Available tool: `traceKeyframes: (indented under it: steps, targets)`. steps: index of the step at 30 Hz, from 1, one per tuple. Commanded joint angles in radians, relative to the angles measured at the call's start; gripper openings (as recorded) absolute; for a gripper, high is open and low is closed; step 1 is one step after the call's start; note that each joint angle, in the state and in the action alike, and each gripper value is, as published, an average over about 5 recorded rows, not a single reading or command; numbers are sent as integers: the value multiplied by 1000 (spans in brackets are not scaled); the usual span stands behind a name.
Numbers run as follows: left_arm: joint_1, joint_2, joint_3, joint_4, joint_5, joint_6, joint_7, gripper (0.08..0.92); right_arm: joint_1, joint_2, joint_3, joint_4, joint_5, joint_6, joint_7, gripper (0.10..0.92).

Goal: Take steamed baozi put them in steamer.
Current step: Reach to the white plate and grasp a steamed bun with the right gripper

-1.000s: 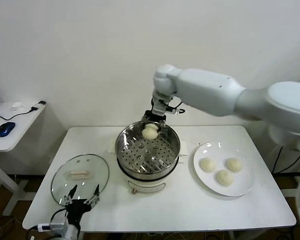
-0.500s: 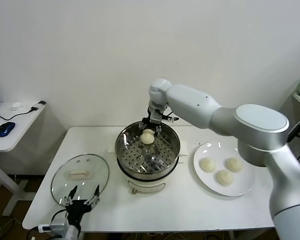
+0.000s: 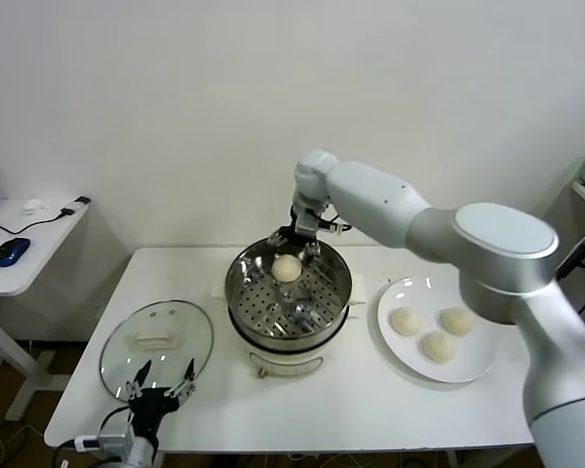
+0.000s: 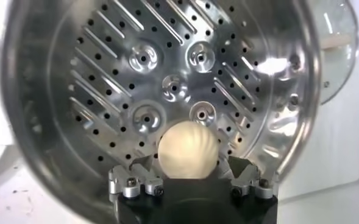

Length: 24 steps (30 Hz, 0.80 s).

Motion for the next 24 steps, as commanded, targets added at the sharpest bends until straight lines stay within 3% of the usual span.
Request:
traceKeyframes:
  steps: [1, 3, 8, 15, 19, 24]
  targets:
    - [0, -1, 1, -9, 4, 1, 1, 823, 240, -185, -221, 234, 474, -207, -71, 823]
    - [-2, -1, 3, -10, 4, 2, 1, 823, 309, -281, -317, 314, 556, -330, -52, 823]
    - [-7, -1, 7, -6, 5, 3, 2, 823, 421, -497, -503, 438, 550, -650, 29, 823]
    - [-11, 1, 8, 5, 6, 3, 2, 823, 463, -642, -680, 679, 668, -972, 85, 823]
    - [-8, 1, 4, 10, 4, 0, 1, 823, 319, -697, -609, 717, 689, -1063, 138, 823]
    - [-1, 3, 1, 12, 5, 0, 3, 823, 68, -737, -410, 602, 552, -1088, 151, 823]
